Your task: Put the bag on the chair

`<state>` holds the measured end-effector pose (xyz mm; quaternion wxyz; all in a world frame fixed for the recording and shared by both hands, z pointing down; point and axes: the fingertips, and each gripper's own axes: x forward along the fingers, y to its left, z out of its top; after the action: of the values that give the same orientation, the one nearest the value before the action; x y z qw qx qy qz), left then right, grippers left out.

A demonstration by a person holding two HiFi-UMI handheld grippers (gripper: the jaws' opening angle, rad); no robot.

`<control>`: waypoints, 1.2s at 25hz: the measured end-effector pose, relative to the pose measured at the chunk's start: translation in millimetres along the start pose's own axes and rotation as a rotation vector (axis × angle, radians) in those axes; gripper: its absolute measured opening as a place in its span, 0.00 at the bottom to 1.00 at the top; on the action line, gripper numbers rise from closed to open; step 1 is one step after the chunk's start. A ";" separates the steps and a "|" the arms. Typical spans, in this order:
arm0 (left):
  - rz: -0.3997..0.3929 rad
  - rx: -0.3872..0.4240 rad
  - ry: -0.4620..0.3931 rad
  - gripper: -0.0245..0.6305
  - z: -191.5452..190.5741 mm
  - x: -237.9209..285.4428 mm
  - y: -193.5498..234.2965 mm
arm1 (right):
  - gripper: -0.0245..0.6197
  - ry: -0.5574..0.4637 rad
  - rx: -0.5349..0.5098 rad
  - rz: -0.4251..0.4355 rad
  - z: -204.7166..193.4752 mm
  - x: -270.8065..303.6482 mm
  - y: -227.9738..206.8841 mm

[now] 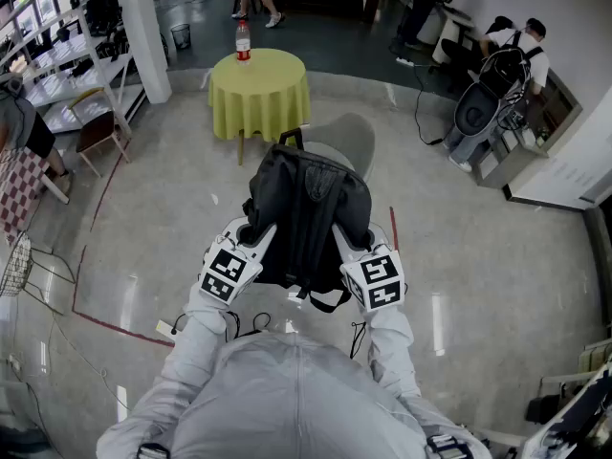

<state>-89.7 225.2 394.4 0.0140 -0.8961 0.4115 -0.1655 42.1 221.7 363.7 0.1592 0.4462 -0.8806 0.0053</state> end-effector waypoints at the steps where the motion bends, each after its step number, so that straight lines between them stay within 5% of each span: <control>1: 0.003 -0.001 -0.001 0.10 0.3 0.9 0.7 | 0.16 -0.001 -0.001 0.002 0.4 0.8 -0.7; 18: 0.031 -0.014 0.033 0.10 -3.8 48.3 2.7 | 0.16 -0.028 0.131 0.048 -24.5 24.3 -44.9; 30: 0.005 -0.084 0.041 0.10 -12.9 142.5 65.1 | 0.16 0.016 0.147 0.042 -30.9 114.1 -116.0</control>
<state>-55.0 77.9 436.7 -0.0318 -0.8913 0.4207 -0.1662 79.1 67.2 410.1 0.1326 0.4383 -0.8857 0.0767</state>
